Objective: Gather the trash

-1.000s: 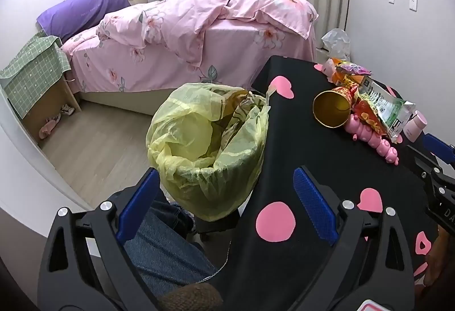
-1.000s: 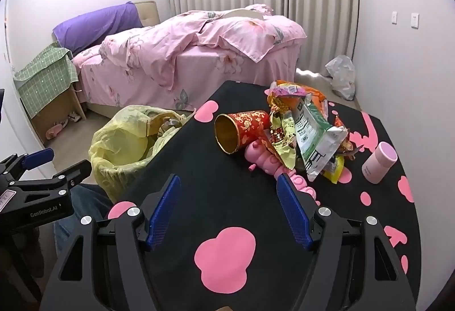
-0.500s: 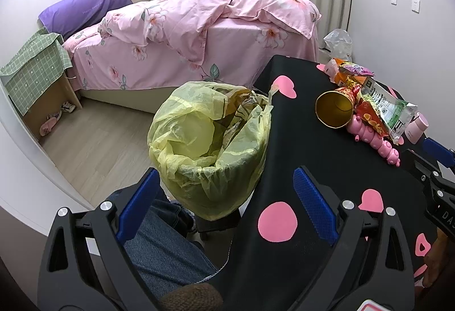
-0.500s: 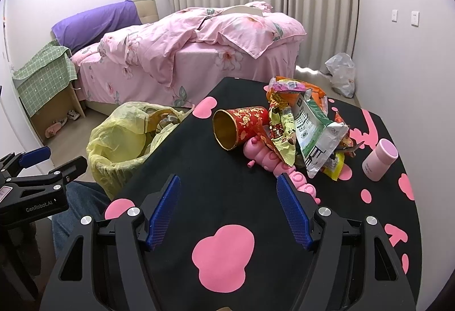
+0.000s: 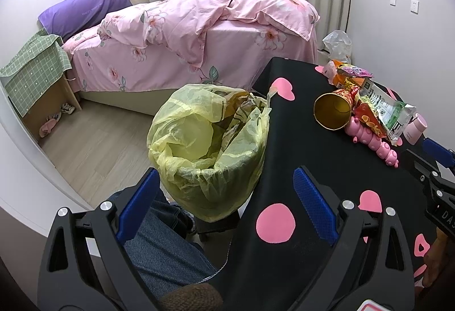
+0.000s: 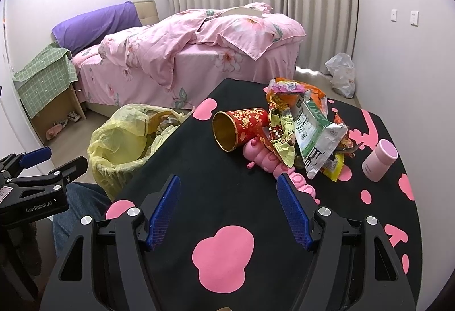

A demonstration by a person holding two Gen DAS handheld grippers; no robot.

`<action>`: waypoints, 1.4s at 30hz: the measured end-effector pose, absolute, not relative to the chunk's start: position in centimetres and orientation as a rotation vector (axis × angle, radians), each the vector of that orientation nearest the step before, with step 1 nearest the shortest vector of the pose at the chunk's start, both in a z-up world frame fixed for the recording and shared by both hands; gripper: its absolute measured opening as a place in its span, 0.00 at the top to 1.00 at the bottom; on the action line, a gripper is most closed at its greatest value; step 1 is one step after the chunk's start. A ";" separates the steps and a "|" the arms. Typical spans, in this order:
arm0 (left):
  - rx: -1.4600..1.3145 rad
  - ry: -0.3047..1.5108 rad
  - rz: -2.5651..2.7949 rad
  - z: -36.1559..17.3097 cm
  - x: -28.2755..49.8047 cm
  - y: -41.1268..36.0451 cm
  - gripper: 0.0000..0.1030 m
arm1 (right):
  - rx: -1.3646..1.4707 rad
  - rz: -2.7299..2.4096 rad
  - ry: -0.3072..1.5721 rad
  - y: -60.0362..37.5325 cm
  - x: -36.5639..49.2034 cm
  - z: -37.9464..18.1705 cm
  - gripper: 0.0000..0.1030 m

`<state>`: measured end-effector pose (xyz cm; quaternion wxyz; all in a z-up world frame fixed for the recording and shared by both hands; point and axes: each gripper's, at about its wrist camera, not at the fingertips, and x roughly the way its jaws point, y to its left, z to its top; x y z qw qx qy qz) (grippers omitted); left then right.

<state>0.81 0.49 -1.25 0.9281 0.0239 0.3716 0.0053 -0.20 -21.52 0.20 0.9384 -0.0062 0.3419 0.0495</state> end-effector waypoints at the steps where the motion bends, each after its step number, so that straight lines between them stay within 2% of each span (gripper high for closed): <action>1: 0.049 0.761 0.011 -1.2 0.8 0.5 0.12 | -0.013 0.100 0.698 -21.5 -0.2 0.2 0.35; 42: 0.046 0.751 0.016 -0.7 0.8 0.2 0.12 | -0.014 0.099 0.691 -21.6 -0.4 0.3 0.35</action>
